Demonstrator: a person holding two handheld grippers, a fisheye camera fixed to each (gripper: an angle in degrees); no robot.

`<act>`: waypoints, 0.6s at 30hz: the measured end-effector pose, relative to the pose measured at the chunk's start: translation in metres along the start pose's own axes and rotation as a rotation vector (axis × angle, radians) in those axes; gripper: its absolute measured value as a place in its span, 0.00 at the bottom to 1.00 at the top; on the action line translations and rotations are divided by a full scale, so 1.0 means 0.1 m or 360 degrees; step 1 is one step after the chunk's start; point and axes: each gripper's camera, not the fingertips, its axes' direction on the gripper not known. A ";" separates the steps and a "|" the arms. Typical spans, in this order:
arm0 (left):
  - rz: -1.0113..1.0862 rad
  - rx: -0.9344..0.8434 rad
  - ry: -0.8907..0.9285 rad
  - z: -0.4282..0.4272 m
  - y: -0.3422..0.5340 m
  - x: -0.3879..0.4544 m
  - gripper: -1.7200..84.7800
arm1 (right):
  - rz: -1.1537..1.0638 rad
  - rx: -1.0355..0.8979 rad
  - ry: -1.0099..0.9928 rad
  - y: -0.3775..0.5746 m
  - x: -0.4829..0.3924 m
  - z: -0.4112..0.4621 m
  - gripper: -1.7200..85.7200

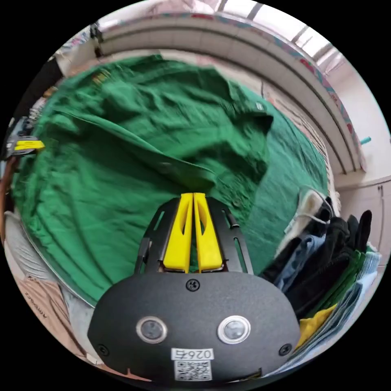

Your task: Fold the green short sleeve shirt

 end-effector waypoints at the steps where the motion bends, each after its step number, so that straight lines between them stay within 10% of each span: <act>1: 0.0030 0.0066 0.0018 0.02 0.06 -0.04 0.01 | -0.0035 -0.0063 -0.0010 0.04 0.05 0.14 0.01; 6: -0.0123 0.0086 0.0218 -0.10 0.68 -0.78 0.01 | 0.0544 0.0377 -0.0742 1.03 1.24 0.10 0.01; 11: -0.0237 0.0059 0.0148 0.16 1.02 -1.17 0.01 | 0.0590 0.0239 -0.0614 1.31 1.21 0.25 0.01; 18: -0.0360 0.0775 0.0333 -0.23 1.35 -1.56 0.03 | 0.0288 0.0620 -0.0449 0.88 0.29 -0.89 0.01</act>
